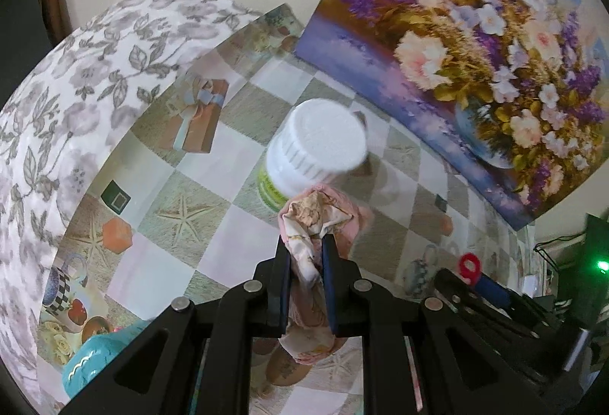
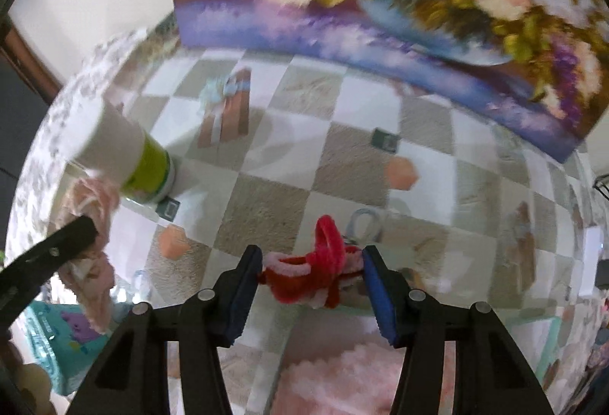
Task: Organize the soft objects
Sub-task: 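Carry both items over the tray and open both grippers to drop them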
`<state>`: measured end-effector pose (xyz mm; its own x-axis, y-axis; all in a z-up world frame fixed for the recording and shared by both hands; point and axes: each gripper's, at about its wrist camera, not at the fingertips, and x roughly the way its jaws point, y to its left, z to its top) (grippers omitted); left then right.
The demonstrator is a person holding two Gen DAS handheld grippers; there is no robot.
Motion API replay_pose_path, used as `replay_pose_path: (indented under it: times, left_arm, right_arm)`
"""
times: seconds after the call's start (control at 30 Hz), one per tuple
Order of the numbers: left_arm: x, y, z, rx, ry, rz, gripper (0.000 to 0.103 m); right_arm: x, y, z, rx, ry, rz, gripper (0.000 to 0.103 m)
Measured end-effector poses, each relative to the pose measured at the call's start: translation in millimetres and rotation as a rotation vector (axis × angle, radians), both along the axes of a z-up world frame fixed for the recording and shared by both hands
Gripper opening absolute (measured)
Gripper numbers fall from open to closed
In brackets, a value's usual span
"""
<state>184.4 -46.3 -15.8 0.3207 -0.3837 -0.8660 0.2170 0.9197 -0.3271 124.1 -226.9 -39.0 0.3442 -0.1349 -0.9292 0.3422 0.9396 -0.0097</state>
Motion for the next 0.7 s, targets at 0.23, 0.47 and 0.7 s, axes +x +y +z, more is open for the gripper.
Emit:
replay_pose_path:
  times: [0.23,0.47,0.7]
  left_arm:
    - [-24.1,-3.1,30.4,-0.009,-0.049,-0.043,0.015]
    - [-61.3,-5.3,60.8,-0.017,-0.096,-0.101,0.016]
    - [-111.3,-24.7,70.2,-0.057,-0.106,-0.25,0.016]
  right_arm:
    - [-51.8,1.0,61.8,-0.07,-0.049,-0.033,0.057]
    - [-108.9,-5.8,119.8,-0.114,-0.106,-0.096,0.057]
    - [-164.1,-4.8,145.2,-0.112,-0.156,-0.195,0.057]
